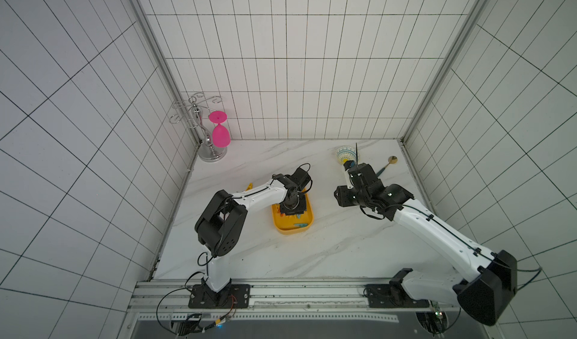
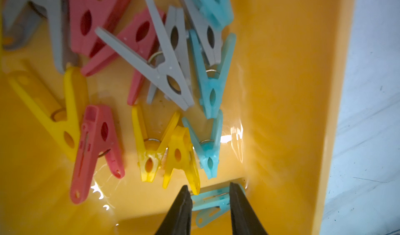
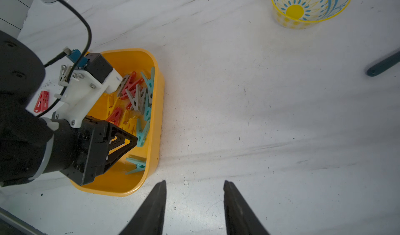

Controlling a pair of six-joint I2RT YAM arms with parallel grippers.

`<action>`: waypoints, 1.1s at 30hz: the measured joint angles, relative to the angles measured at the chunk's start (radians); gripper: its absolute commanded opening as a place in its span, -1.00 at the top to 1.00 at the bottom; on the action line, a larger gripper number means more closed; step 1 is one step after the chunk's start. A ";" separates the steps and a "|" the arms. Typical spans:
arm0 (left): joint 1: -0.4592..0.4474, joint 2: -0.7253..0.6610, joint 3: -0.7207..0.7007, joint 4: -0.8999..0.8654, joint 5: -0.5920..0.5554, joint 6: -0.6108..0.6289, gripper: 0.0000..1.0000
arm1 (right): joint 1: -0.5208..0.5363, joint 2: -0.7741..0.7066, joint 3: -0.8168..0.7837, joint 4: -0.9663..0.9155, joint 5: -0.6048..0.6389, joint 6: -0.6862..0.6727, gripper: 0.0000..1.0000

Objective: Put the clothespins into the storage box
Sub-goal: Place the clothespin in the storage box, then pick up the clothespin from the center of the board.

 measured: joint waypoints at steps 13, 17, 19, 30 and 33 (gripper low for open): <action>0.410 -0.286 -0.025 -0.047 -0.126 0.089 0.26 | 0.016 0.027 0.001 -0.016 -0.030 -0.013 0.06; 0.428 -0.185 -0.028 -0.063 -0.156 0.117 0.26 | 0.046 0.038 0.001 -0.013 -0.039 -0.013 0.07; 0.431 -0.122 -0.043 -0.051 -0.164 0.121 0.27 | 0.068 0.044 0.002 -0.005 -0.043 -0.008 0.07; 0.461 -0.006 -0.055 -0.016 -0.229 0.089 0.27 | 0.141 0.091 0.002 0.032 -0.059 0.018 0.07; 0.470 0.034 -0.036 -0.011 -0.235 0.078 0.27 | 0.145 0.092 0.003 0.034 -0.058 0.019 0.07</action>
